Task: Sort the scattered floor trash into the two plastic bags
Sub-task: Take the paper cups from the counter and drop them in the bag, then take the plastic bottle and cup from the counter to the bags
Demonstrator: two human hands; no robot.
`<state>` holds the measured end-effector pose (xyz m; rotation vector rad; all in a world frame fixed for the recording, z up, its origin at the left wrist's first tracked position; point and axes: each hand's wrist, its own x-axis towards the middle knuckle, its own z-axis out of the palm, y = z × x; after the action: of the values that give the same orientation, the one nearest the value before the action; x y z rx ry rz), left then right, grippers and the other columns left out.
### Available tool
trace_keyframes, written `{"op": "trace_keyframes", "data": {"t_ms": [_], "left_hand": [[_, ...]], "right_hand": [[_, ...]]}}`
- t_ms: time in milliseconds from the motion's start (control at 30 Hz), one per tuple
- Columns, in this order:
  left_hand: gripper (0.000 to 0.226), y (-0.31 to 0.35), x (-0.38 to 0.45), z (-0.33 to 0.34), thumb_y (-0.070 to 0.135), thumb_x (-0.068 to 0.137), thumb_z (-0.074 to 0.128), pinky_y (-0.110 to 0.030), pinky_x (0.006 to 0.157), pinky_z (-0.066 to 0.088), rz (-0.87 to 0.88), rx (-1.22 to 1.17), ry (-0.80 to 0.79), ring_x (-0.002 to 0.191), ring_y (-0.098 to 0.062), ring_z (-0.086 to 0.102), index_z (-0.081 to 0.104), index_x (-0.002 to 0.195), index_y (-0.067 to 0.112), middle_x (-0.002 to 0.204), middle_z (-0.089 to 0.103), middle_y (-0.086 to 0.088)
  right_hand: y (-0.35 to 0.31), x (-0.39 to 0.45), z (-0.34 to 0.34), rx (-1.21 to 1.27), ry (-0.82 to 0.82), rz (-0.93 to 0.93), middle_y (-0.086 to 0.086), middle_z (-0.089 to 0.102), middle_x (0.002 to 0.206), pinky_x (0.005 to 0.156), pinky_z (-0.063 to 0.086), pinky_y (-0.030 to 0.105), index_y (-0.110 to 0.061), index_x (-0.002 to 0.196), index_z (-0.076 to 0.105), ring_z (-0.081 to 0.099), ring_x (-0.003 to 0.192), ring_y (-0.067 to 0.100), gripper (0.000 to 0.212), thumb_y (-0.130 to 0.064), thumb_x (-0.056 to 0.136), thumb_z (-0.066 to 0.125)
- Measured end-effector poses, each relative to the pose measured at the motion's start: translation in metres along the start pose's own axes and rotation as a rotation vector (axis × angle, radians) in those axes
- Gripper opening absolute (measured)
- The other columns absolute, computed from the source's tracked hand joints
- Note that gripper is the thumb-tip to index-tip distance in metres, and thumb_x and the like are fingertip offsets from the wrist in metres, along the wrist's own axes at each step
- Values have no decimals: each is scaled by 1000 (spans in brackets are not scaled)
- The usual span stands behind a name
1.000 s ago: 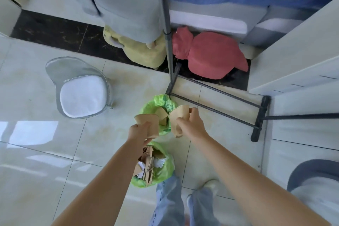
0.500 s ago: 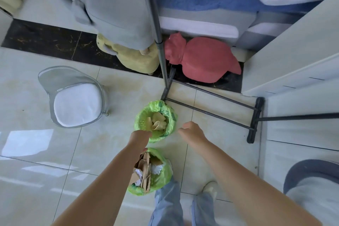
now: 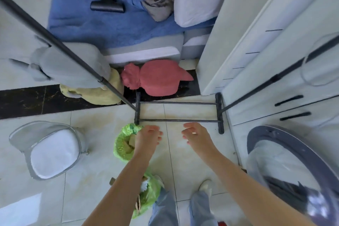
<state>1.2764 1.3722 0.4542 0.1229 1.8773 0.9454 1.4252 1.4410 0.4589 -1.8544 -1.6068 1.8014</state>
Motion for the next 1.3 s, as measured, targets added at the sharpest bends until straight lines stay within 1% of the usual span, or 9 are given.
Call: {"op": "trace_keyframes", "data": {"t_ms": [167, 300, 400, 567, 733, 900, 1033, 1167, 1300], "left_hand": [[24, 49, -73, 67, 3, 84, 46, -38, 77, 54, 181, 80, -98, 74, -18, 65, 64, 87, 19, 76, 71, 0], [26, 74, -131, 124, 1, 83, 46, -43, 77, 54, 300, 134, -197, 77, -20, 65, 65, 86, 18, 74, 72, 1], [26, 90, -173, 166, -1, 84, 47, -37, 74, 52, 378, 138, -263, 76, -19, 64, 65, 85, 17, 73, 70, -1], [21, 106, -237, 239, -1, 86, 50, -23, 65, 53, 516, 172, -398, 67, -13, 64, 66, 89, 13, 78, 70, -6], [22, 125, -286, 315, 6, 85, 51, -45, 75, 55, 651, 269, -583, 77, -16, 67, 67, 90, 20, 80, 71, -2], [18, 150, -329, 390, 10, 86, 54, -35, 80, 56, 872, 392, -728, 81, -16, 66, 66, 93, 23, 85, 70, 2], [15, 166, -348, 444, 10, 87, 58, -10, 72, 45, 1137, 463, -690, 78, -2, 59, 65, 95, 20, 86, 64, 14], [22, 181, -362, 496, 6, 80, 60, -30, 78, 49, 1505, 561, -556, 88, -20, 56, 64, 100, 13, 96, 63, 0], [38, 194, -373, 546, 15, 74, 67, -42, 83, 48, 1897, 852, -350, 102, -33, 53, 62, 112, 9, 111, 60, -10]], "right_hand": [[-4, -55, -88, 78, 200, -116, 0, 65, 99, 73, 54, 29, -26, 109, 60, 65, 86, 18, 22, -16, 91, 53], [-3, -104, -161, 125, 394, -204, -1, 67, 94, 77, 48, 21, -25, 106, 61, 63, 88, 12, 18, -16, 91, 56], [1, -144, -217, 139, 486, -243, -4, 66, 94, 67, 43, 7, -22, 109, 61, 61, 87, 6, 19, -15, 92, 55], [22, -202, -302, 211, 608, -289, -10, 67, 91, 71, 46, 9, -23, 107, 60, 62, 84, -3, 18, -13, 93, 54], [43, -247, -376, 247, 802, -319, -7, 66, 94, 66, 44, 5, -24, 108, 60, 59, 85, -5, 19, -14, 93, 55], [66, -278, -434, 265, 1004, -326, -5, 64, 93, 66, 42, 2, -19, 111, 60, 58, 80, -8, 21, -11, 93, 56], [93, -288, -469, 321, 1173, -230, -7, 61, 94, 63, 42, 5, -19, 112, 55, 56, 76, -9, 23, -14, 90, 58], [113, -289, -502, 397, 1271, -103, 2, 53, 117, 78, 44, 27, -20, 127, 41, 57, 100, 16, 50, -27, 85, 68], [114, -286, -530, 433, 1285, -111, 4, 42, 133, 90, 45, 33, -20, 139, 28, 53, 110, 19, 76, -35, 80, 73]]}}
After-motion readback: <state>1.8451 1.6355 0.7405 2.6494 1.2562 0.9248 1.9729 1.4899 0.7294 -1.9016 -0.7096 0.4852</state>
